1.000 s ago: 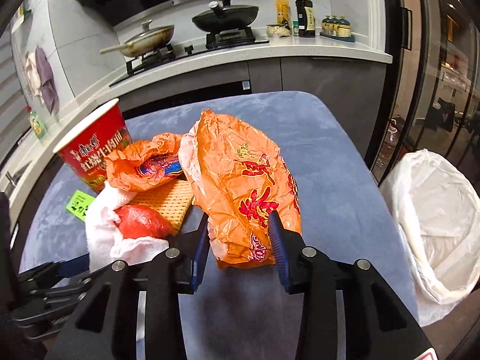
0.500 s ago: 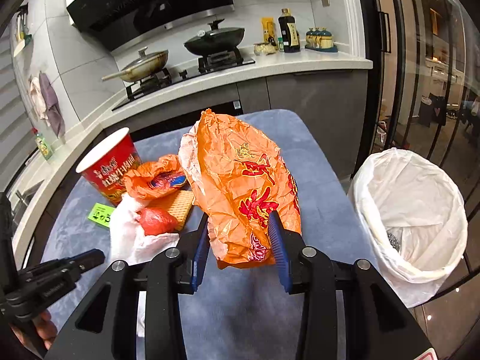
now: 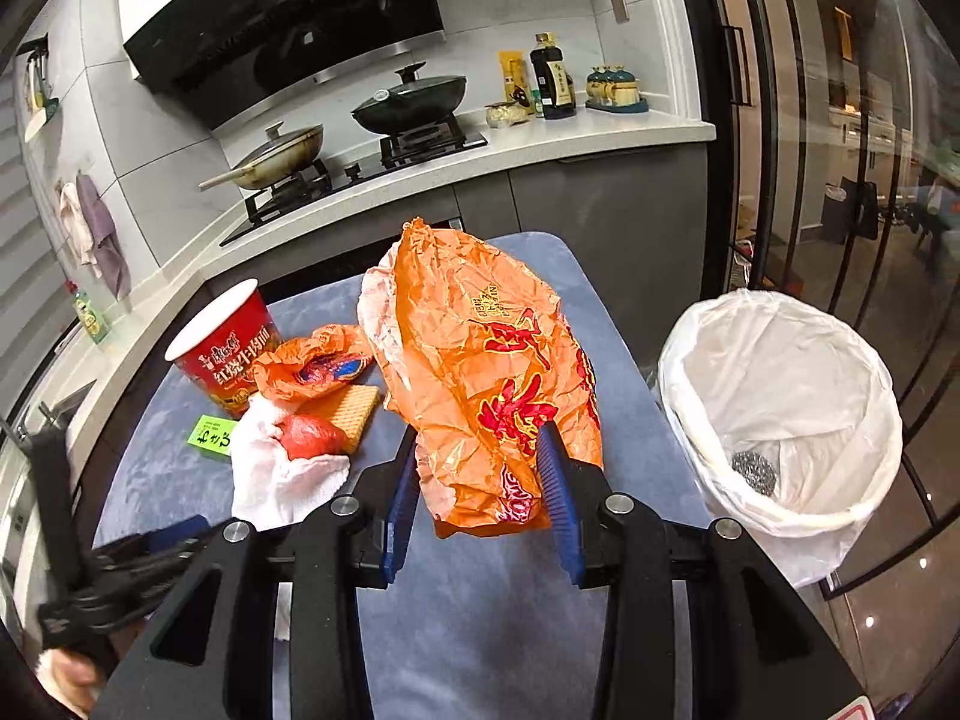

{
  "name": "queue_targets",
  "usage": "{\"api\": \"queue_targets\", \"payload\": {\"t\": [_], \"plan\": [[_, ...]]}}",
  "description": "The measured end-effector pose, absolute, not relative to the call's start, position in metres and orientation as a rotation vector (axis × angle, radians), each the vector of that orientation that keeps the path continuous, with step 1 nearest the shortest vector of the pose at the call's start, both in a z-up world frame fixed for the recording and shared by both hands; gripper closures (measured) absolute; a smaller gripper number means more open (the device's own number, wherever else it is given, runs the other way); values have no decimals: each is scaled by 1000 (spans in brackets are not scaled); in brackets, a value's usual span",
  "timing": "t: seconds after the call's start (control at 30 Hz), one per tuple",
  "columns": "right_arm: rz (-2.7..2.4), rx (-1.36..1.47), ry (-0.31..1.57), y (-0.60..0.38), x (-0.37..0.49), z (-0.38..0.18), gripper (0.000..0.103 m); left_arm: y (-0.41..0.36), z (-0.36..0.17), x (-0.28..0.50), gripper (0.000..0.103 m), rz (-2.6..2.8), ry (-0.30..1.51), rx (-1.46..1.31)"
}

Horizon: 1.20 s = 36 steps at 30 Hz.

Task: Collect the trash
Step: 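Grasp the orange snack wrapper with the right tool while the left tool grasps the paper towel, then carry the wrapper and paper towel over the bin and release them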

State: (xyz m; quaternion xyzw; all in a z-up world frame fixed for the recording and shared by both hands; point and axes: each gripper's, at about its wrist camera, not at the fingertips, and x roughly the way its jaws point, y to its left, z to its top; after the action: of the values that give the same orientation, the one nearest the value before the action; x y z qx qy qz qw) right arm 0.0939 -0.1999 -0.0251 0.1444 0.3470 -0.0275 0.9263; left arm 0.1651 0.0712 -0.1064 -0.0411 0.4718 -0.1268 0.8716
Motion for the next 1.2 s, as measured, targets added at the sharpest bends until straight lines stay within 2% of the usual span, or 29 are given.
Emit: {"api": "queue_targets", "payload": {"t": [0.07,0.13,0.17,0.27,0.5,0.7,0.9,1.2], "plan": [[-56,301,719,-200,93,-28,66,71,-117,167,51,-255,1012,-94],[-54,301,724,-199,92,-30,66,70,-123,168,64,-259,1025,-96],[-55,301,726,-199,91,-31,66,69,-125,167,77,-261,1032,-84],[-54,303,726,-199,90,-31,66,68,-121,163,98,-291,1032,-76],[-51,315,707,-201,85,-23,66,69,-87,142,100,-346,960,-77],[-50,322,677,-206,77,-11,66,59,-35,121,100,-433,874,-78],[-70,317,629,-220,65,8,66,23,12,108,100,-536,780,-48],[-171,297,588,-267,44,23,66,-68,50,113,100,-718,710,-7]]}}
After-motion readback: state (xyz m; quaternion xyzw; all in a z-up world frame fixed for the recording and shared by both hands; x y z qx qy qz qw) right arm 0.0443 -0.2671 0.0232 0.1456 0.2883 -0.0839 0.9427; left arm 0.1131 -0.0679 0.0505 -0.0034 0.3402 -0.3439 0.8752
